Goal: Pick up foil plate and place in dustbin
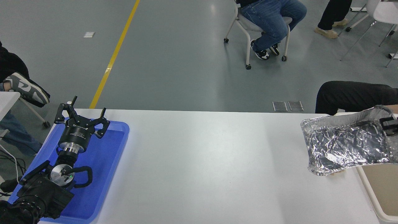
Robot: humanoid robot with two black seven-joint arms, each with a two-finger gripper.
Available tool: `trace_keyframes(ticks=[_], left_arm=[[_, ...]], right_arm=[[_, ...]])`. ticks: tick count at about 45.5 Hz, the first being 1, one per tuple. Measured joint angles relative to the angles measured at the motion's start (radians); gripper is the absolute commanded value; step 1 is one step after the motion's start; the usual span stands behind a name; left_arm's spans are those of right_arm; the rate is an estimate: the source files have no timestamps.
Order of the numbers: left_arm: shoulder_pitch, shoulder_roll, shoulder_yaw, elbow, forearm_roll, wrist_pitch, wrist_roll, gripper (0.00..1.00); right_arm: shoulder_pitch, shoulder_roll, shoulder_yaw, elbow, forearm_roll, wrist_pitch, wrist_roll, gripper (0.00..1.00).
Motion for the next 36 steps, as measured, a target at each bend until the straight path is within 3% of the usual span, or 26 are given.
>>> trace_keyframes(ticks=[22,36], left_arm=[[-0.001,0.0,0.0,0.0,-0.001,0.0,-0.002,1.0],[0.0,0.0,0.0,0.0,-0.001,0.0,-0.003,1.0]], right_arm=[[-0.133,-0.174,0.037,-0.231,-0.036,0.01,0.011,0.0],[-0.542,-0.296,0.337,-0.593,-0.066,0.006,0.047,0.0]])
